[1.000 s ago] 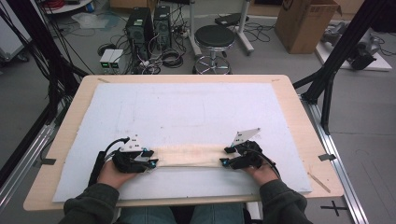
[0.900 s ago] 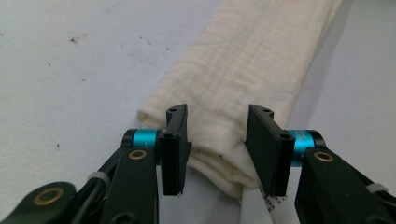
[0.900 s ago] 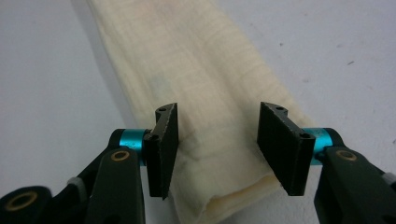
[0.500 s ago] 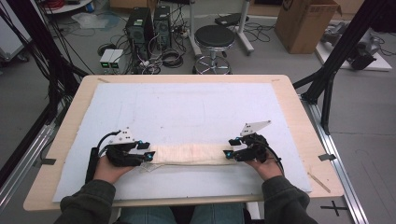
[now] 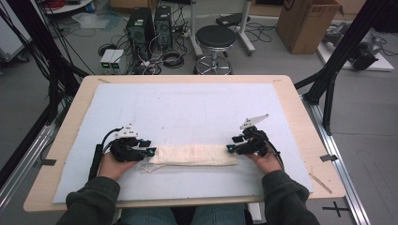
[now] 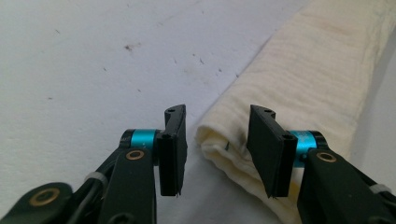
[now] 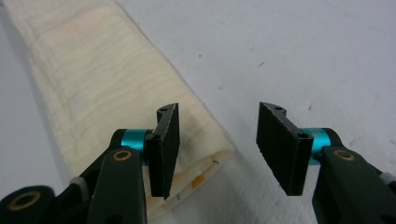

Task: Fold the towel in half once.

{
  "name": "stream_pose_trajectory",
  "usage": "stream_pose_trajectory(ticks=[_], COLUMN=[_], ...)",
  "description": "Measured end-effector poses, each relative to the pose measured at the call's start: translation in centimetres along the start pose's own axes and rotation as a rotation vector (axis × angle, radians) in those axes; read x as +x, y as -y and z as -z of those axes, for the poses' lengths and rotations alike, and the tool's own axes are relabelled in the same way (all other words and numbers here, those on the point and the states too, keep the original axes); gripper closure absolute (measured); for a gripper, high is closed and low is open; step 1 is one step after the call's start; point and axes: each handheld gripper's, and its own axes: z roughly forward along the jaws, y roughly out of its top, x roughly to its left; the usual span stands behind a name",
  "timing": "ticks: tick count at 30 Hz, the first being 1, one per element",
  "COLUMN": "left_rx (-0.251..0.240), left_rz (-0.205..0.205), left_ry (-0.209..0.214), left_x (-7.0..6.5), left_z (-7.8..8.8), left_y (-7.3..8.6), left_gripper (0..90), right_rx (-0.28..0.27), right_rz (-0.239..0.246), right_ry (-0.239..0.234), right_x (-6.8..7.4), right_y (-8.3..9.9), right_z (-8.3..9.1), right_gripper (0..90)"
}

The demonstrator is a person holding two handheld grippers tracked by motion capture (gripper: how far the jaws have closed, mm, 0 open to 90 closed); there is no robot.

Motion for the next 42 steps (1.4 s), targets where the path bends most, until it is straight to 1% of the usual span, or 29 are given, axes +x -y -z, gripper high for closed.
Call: stream_pose_trajectory(ticks=[1,2,4,6,8,10,11,12,13,14,15,16,17,19,22,23,25,29,36,37,39,40,42], left_rx=[0.011,0.024,0.034,0.032,0.036,0.038,0.039,0.038,0.041,0.042,0.042,0.041,0.038,0.039,0.034,0.027,0.021,0.008,-0.019,-0.026,-0.031,-0.033,-0.04], left_rz=[0.001,-0.005,-0.004,-0.008,-0.011,-0.015,-0.023,-0.022,-0.034,-0.042,-0.042,-0.044,-0.038,-0.045,-0.051,-0.046,-0.052,-0.051,-0.045,-0.04,-0.041,-0.038,-0.036], left_ry=[0.002,0.01,0.015,0.023,0.03,0.033,0.038,0.04,0.042,0.038,0.039,0.038,0.039,0.035,0.026,0.023,0.021,0.015,0.002,0.001,-0.004,-0.005,-0.013], left_x=[0.0,0.0,-0.1,-0.2,-0.2,-0.3,-0.3,-0.4,-0.5,-0.5,-0.6,-0.6,-0.6,-0.6,-0.6,-0.7,-0.6,-0.7,-0.5,-0.5,-0.5,-0.5,-0.3], left_z=[-0.1,-0.3,-0.5,-0.6,-0.6,-0.7,-0.7,-0.7,-0.6,-0.6,-0.6,-0.6,-0.6,-0.5,-0.3,-0.2,0.0,0.1,0.5,0.6,0.7,0.7,0.8], left_y=[0.0,0.1,0.1,0.1,0.1,0.1,0.1,0.1,0.1,0.1,0.1,0.1,0.1,0.0,0.0,0.0,0.0,-0.1,-0.2,-0.2,-0.2,-0.2,-0.2], left_gripper=[57.8,58.4,59.3,62.8,64.5,68.5,71.0,73.5,75.3,78.3,79.4,80.8,81.6,82.6,83.3,83.4,83.5,83.5,83.5,83.5,83.5,83.5,83.5], right_rx=[0.014,0.015,0.028,0.031,0.023,0.025,0.027,0.025,0.028,0.027,0.03,0.03,0.031,0.031,0.025,0.021,0.016,0.015,-0.002,-0.003,0.001,-0.009,-0.007], right_rz=[-0.003,0.001,-0.002,-0.005,0.0,-0.007,-0.007,0.004,0.004,0.012,0.008,0.005,0.004,0.006,0.013,0.013,0.014,0.023,0.034,0.038,0.04,0.043,0.043], right_ry=[-0.005,-0.009,-0.021,-0.034,-0.032,-0.048,-0.048,-0.057,-0.07,-0.068,-0.081,-0.083,-0.093,-0.095,-0.098,-0.099,-0.091,-0.09,-0.078,-0.075,-0.074,-0.07,-0.069], right_x=[0.0,0.0,0.0,0.0,0.0,0.1,0.1,0.1,0.1,0.2,0.3,0.3,0.2,0.3,0.3,0.3,0.3,0.4,0.6,0.6,0.7,0.7,0.6], right_y=[0.0,0.0,0.2,0.3,0.4,0.5,0.5,0.4,0.4,0.4,0.4,0.4,0.4,0.4,0.4,0.4,0.4,0.3,-0.6,-0.8,-1.1,-1.2,-1.4], right_z=[-0.2,-0.4,-0.5,-0.7,-0.7,-0.7,-0.7,-0.7,-0.7,-0.8,-0.8,-0.8,-0.8,-0.8,-0.6,-0.6,-0.4,-0.3,0.5,0.5,0.6,0.6,0.6], right_gripper=[50.4,51.5,53.7,55.7,58.1,60.8,63.0,67.9,69.3,71.9,73.9,75.4,76.9,79.9,81.1,81.2,81.3,81.3,81.3,81.3,81.3,81.3,81.2])
